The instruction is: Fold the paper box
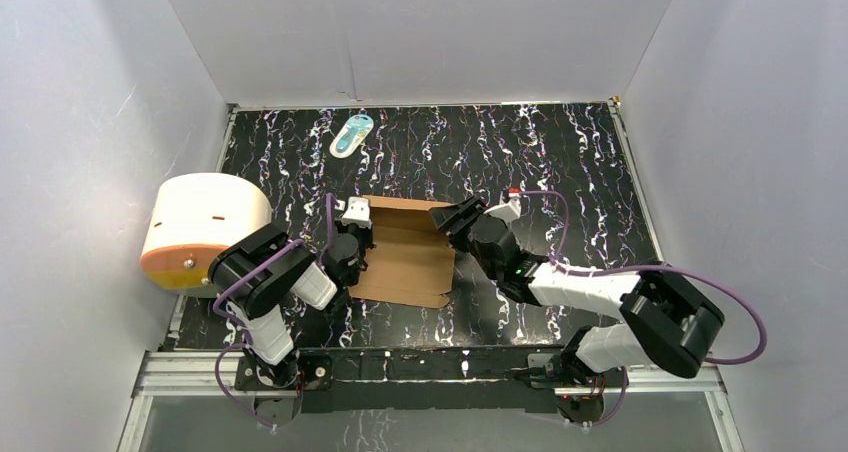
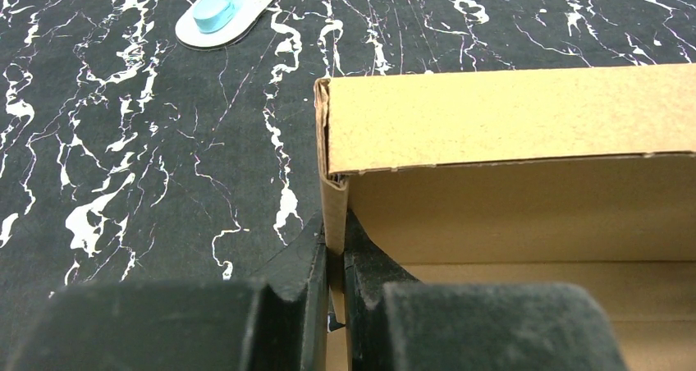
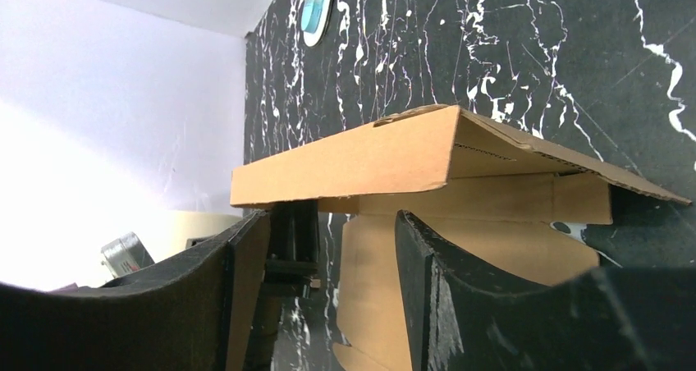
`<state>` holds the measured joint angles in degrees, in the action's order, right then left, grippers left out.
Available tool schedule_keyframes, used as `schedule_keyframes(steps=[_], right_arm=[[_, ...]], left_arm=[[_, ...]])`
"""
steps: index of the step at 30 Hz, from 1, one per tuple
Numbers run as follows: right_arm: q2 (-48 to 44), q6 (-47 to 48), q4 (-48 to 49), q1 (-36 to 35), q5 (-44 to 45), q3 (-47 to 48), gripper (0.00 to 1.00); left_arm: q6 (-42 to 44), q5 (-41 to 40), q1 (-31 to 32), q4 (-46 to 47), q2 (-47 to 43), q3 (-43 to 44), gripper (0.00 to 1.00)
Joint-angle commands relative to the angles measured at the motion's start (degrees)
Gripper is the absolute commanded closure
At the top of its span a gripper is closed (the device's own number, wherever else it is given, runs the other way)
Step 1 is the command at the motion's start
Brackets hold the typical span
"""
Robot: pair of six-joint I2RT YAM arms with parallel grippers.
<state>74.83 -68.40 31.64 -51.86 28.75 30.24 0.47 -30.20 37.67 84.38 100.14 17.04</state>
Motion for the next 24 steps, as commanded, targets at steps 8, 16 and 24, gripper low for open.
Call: schedule_keyframes(steps=[8, 16, 24], right_arm=[[6.6, -14.0, 10.4, 0.5, 8.6, 1.7, 0.45], [11.1, -18.0, 15.7, 0.4, 10.9, 2.0, 0.56], [12.8, -22.0, 16.8, 0.4, 9.0, 1.4, 0.86]], left_arm=[[3.0, -0.3, 0.2, -1.6, 1.2, 1.0, 1.0], [3.2, -0.5, 0.2, -1.5, 1.0, 0.7, 1.0], [2.4, -6.4, 0.6, -1.5, 1.5, 2.2, 1.0]])
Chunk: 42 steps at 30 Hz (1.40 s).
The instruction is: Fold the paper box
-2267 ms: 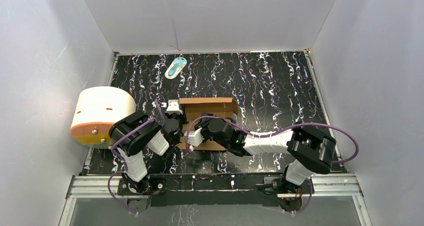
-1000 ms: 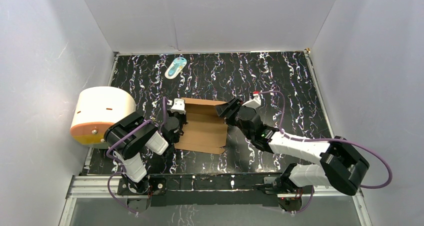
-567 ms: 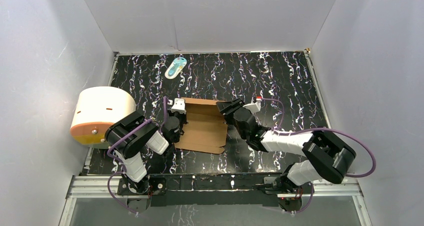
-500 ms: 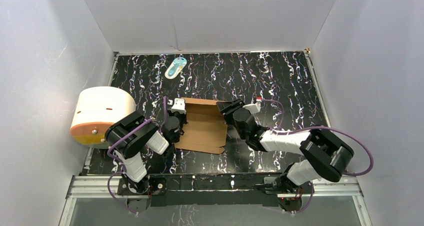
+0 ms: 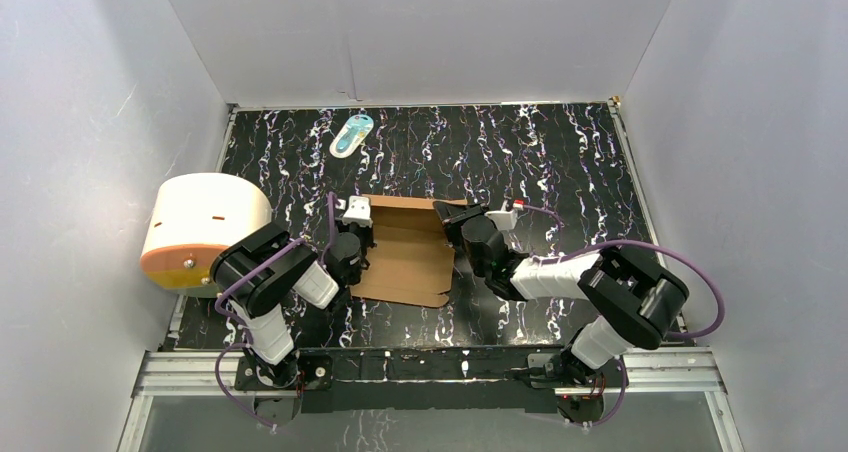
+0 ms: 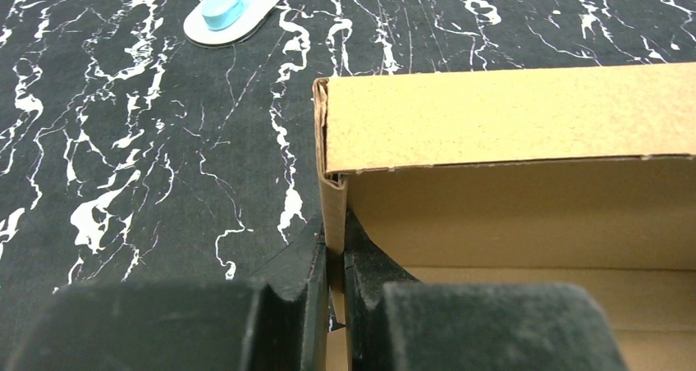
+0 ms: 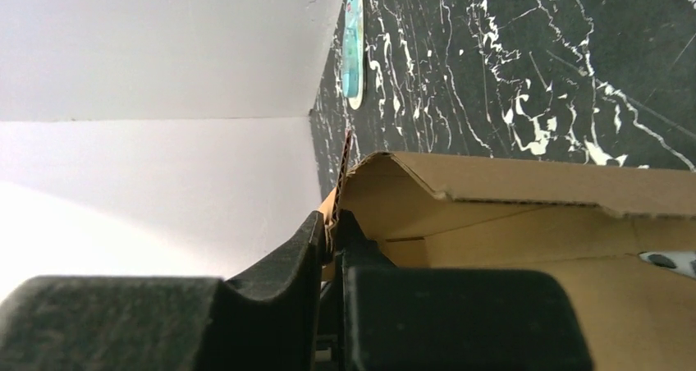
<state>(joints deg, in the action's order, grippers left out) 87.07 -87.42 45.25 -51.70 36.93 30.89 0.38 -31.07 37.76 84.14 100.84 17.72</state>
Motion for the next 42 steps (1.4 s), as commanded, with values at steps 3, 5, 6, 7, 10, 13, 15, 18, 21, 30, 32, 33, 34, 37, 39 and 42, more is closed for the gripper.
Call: schedule_keyframes(steps=[3, 5, 6, 7, 10, 13, 15, 18, 21, 30, 32, 33, 34, 37, 39, 42], right_arm=[[-0.1, -3.2, 3.1, -0.1, -0.1, 0.7, 0.9], [-0.6, -3.0, 2.6, -0.6, -0.1, 0.9, 0.91], [-0.9, -2.8, 2.1, -0.9, -0.1, 1.1, 0.91], [-0.9, -2.7, 1.8, -1.1, 0.1, 1.2, 0.91], [-1.1, -2.8, 1.5, -1.5, 0.3, 1.3, 0.92], [-1.0, -3.0, 1.5, -1.6, 0.4, 1.3, 0.92], [-1.0, -2.7, 1.2, -1.6, 1.0, 1.4, 0.91], [-1.1, -2.4, 0.7, -1.5, 1.6, 1.7, 0.91], [-0.7, 0.6, 0.5, -1.4, 2.3, 2.8, 0.9], [0.0, 5.8, 4.1, -1.3, 3.5, 2.8, 0.8], [-0.2, 6.2, 3.8, -1.3, 3.8, 3.0, 0.78], [-0.2, 6.2, 3.6, -1.3, 3.8, 3.0, 0.77], [-0.2, 6.2, 3.6, -1.3, 3.9, 3.0, 0.74], [-0.1, 6.5, 3.7, -1.3, 3.7, 3.0, 0.68], [-0.2, 7.0, 3.9, -1.2, 3.6, 3.0, 0.65], [-0.5, 7.7, 4.0, -1.3, 3.6, 3.0, 0.59]], left_arm=[[2.7, -12.6, 1.3, -1.2, 1.7, 3.2, 1.0], [3.1, -17.5, 1.9, -1.1, 2.6, 4.7, 1.0], [3.4, -19.6, 2.1, -1.1, 3.2, 5.5, 1.0], [3.8, -21.7, 2.4, -1.1, 3.8, 6.3, 1.0], [5.3, -28.2, 3.2, -1.1, 5.9, 9.0, 1.0], [5.2, -31.4, 3.4, -1.2, 7.3, 10.4, 1.0], [4.8, -31.2, 3.5, -1.3, 7.9, 10.7, 0.99], [3.3, -29.9, 3.6, -1.4, 8.6, 10.2, 0.93], [2.0, -27.9, 3.6, -1.6, 7.7, 9.1, 0.84], [-2.9, -23.9, 3.9, -5.2, 2.0, 5.9, 0.61], [-3.5, -22.7, 4.1, -6.1, 0.7, 5.3, 0.57], [-3.8, -22.2, 4.3, -6.6, 0.0, 5.0, 0.54], [-4.1, -21.7, 4.6, -7.2, -0.9, 4.6, 0.5], [-6.1, -19.8, 5.5, -11.0, -4.6, 3.4, 0.38], [-8.8, -18.0, 5.9, -15.8, -8.3, 2.3, 0.33], [-13.5, -15.2, 6.0, -22.7, -15.5, 0.0, 0.25]])
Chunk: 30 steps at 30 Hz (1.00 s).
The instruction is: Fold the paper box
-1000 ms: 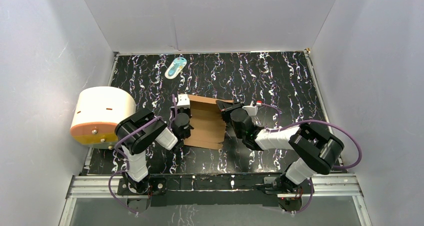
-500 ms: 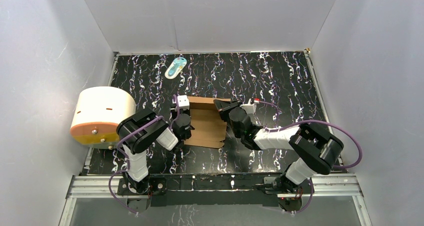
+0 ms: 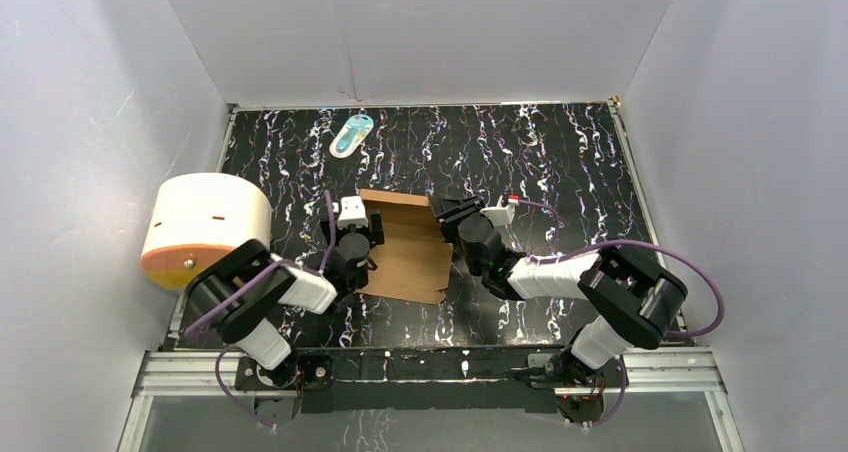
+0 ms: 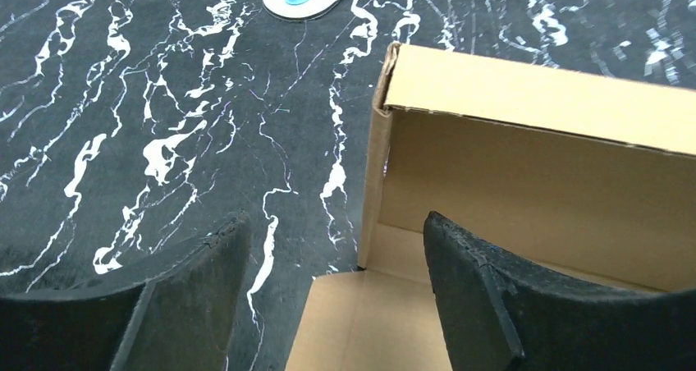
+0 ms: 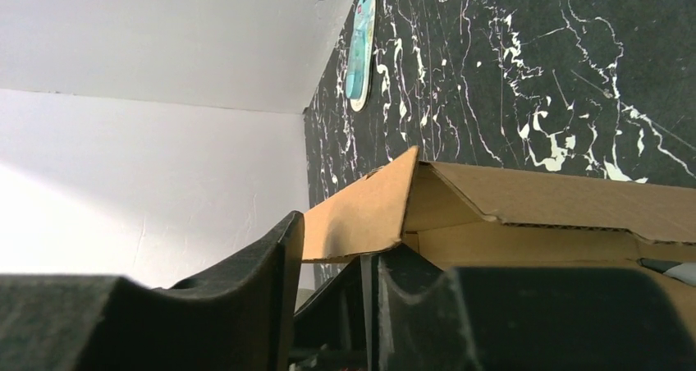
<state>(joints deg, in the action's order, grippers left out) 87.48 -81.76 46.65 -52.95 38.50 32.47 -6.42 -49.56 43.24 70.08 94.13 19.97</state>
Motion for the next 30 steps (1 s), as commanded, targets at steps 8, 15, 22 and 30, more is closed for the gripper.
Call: schedule_keyframes(steps=[8, 15, 22, 30], right_arm=[[-2.4, 5.2, 1.7, 0.0, 0.5, 1.3, 0.47], [-4.0, 11.3, -0.1, -0.1, -4.0, 0.9, 0.37], [-7.9, 22.4, -3.6, -0.1, -12.6, -1.6, 0.29], [-17.2, 40.7, -31.2, 0.0, -13.3, 5.8, 0.24]], left_arm=[[-14.7, 7.9, 0.4, -37.4, -29.1, -2.0, 0.17], [-18.3, 14.6, -1.6, -55.2, -38.6, 3.4, 0.16], [-21.5, 19.3, -4.7, -65.3, -42.6, 10.6, 0.1], [-26.3, 30.1, -13.4, -72.1, -38.3, 18.3, 0.06]])
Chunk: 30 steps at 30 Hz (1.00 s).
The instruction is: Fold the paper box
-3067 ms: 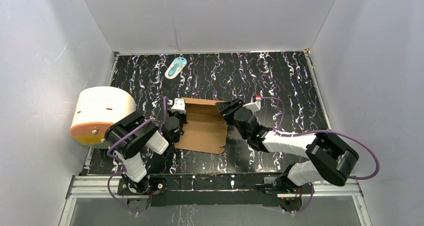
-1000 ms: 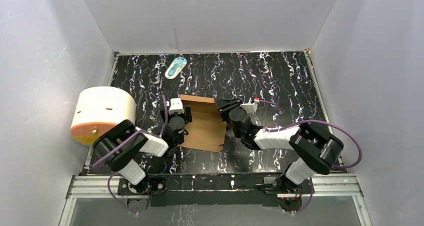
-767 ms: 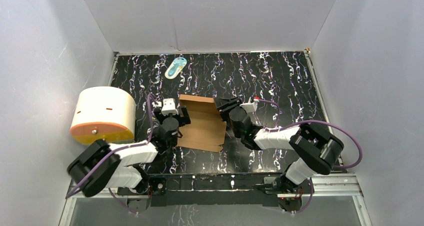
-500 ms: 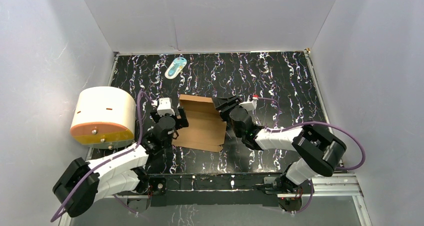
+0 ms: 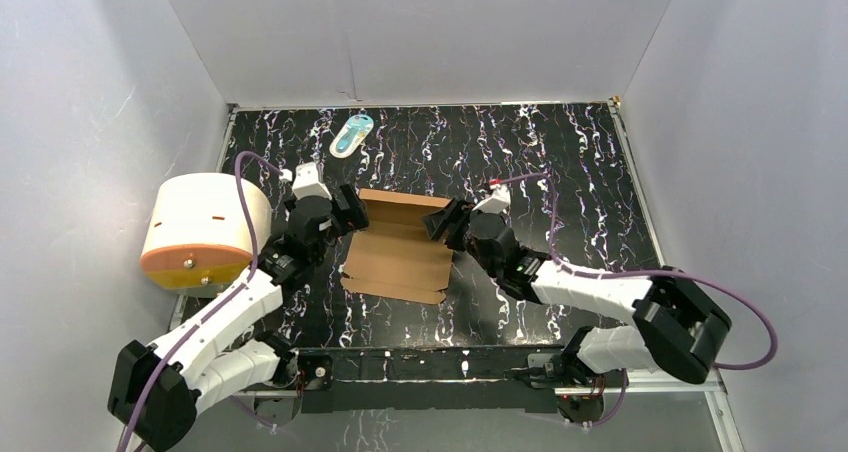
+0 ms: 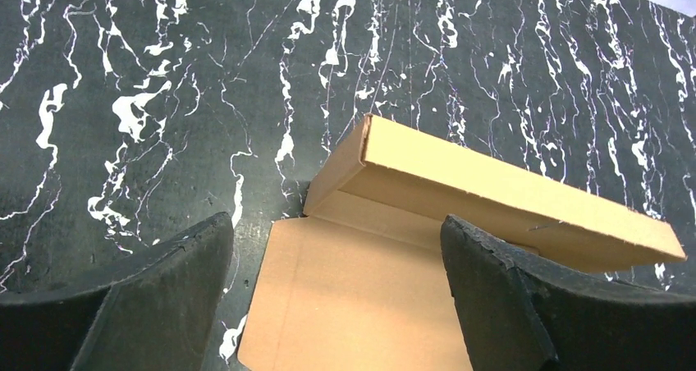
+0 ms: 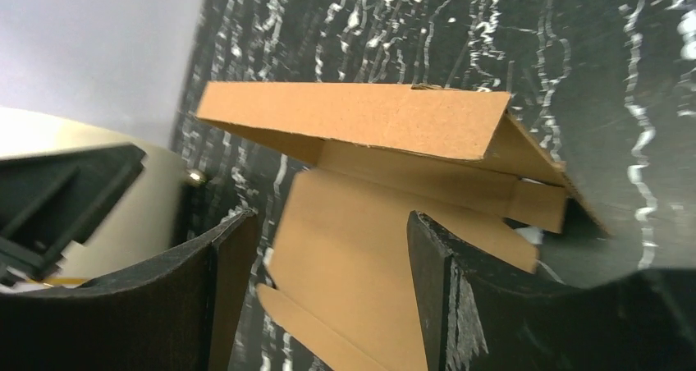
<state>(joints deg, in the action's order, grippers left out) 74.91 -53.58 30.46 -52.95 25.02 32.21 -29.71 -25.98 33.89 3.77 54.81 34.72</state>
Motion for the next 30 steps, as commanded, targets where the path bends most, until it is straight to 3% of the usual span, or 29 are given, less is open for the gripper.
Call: schedule_keyframes(steps=[1, 7, 13, 21, 26, 30], right_arm=[[-5.7, 15.1, -18.6, 0.0, 0.7, 7.5, 0.23], [-10.3, 23.1, -34.7, 2.2, 2.1, 14.8, 0.16], [-10.3, 32.8, -35.0, 6.1, -3.7, 15.2, 0.19], [-16.9, 45.4, -15.2, 11.3, -11.7, 0.6, 0.32], [-17.5, 48.3, -2.7, 14.7, -17.0, -6.5, 0.37], [-13.2, 49.5, 8.0, 17.2, -20.1, -10.0, 0.41]], left_arm=[[-3.4, 7.8, -5.2, -6.2, 1.2, 4.2, 0.06], [-4.0, 9.8, -6.5, -9.2, 2.1, 8.0, 0.04], [-3.4, 12.7, -6.5, -13.2, 3.9, 12.6, 0.04], [-8.3, 24.2, -5.6, -14.7, 5.6, 13.4, 0.04], [-14.5, 23.0, 0.4, -11.1, 6.7, 11.5, 0.05], [-19.8, 21.1, 4.7, -2.6, 7.4, 8.0, 0.05]])
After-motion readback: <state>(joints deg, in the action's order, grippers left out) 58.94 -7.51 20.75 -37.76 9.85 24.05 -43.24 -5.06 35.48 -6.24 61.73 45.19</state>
